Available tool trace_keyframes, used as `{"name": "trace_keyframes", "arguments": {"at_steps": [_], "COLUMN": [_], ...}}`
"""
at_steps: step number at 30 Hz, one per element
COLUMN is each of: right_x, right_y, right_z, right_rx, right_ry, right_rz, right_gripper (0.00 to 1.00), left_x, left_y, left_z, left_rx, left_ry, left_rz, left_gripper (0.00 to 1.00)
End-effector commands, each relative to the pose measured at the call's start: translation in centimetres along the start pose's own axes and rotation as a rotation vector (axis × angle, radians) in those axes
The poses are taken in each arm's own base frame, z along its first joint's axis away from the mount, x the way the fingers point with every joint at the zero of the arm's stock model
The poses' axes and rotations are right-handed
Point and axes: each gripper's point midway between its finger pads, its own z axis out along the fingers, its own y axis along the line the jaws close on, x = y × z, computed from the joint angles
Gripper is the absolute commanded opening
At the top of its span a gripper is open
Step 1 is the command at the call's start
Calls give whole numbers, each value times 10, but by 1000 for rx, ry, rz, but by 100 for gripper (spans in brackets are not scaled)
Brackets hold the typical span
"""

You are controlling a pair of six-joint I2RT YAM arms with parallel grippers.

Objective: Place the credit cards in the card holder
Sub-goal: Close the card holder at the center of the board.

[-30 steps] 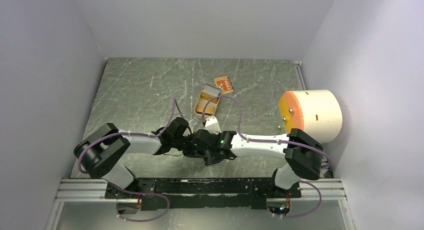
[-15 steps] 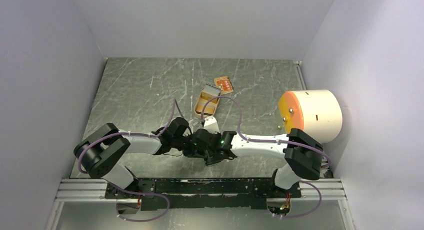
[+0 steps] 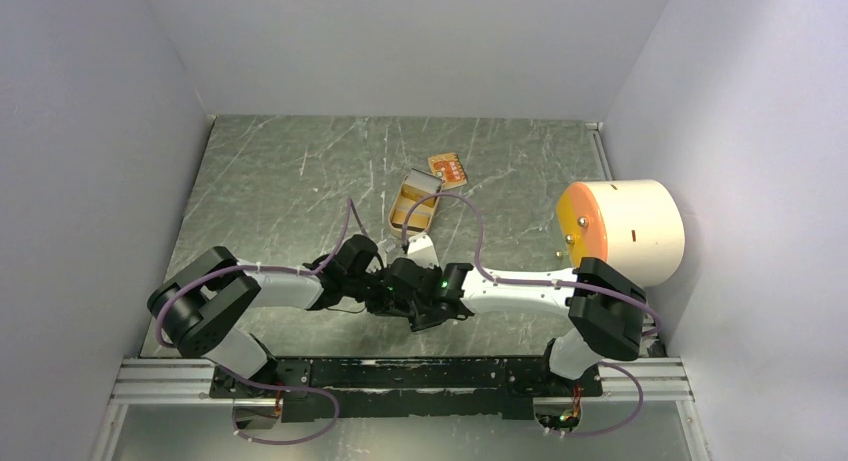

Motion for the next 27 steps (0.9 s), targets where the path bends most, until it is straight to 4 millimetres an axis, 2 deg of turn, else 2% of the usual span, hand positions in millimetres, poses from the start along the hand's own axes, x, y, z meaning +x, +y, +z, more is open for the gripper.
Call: {"name": "trace_keyframes", "arguments": {"at_steps": [1,27], "right_x": [3,35], "right_y": [7,5], "right_z": [4,24], "right_rx": [-29,-28], "right_ry": [3,66], "right_rz": [8,31], "right_gripper": [0,0], "left_x": [-5,-4], "left_y": [-7,-4], "left_z": [3,6], "left_rx": [7,7], "left_ry": [-14,-6], "left_rz": [20,14], "left_gripper": [24,24]}}
